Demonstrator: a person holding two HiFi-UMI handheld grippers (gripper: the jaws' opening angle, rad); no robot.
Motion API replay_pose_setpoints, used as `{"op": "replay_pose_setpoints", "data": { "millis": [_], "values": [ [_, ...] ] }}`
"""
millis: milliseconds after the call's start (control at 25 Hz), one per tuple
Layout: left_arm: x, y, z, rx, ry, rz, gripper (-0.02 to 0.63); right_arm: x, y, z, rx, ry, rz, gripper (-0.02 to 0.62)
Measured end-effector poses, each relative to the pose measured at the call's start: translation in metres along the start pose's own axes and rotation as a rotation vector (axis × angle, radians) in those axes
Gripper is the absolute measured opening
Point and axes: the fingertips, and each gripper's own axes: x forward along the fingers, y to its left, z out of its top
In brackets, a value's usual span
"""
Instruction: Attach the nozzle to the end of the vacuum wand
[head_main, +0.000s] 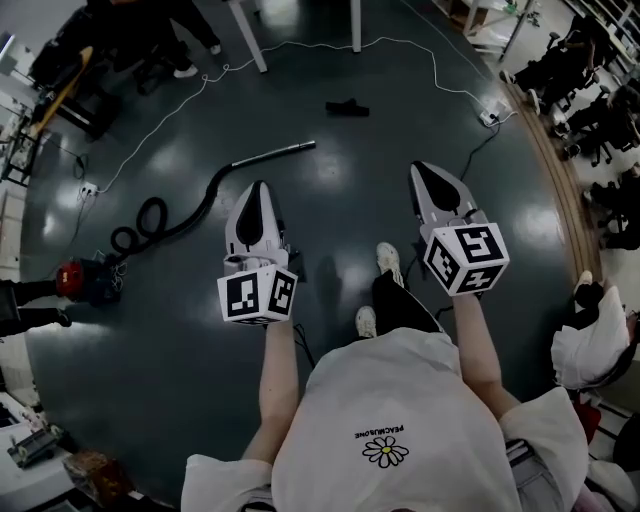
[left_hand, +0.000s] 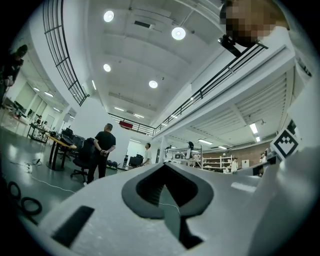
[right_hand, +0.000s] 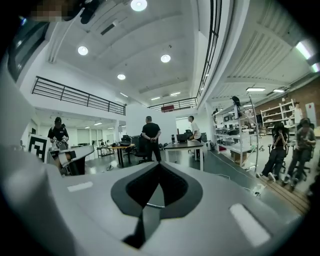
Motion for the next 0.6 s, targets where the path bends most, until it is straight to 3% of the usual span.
{"op": "replay_pose_setpoints", "data": {
  "millis": [160, 360, 600],
  "values": [
    [0.046, 0.021, -0.02, 0.017, 0.021, -0.005, 0.002, 0.05, -0.028, -0.007, 0.059, 0.004, -0.016, 0.005],
    [0.138, 0.065, -0.047, 0.01, 0.013, 0.028, 0.002, 0.152, -0.076, -0.01, 0.092, 0.013, -0.003, 0.005],
    [0.244, 0.103, -0.068, 0.037, 0.102, 0.02, 0.003, 0.267, -0.112, -0.005, 0.101, 0.098, 0.03, 0.005]
  ]
}}
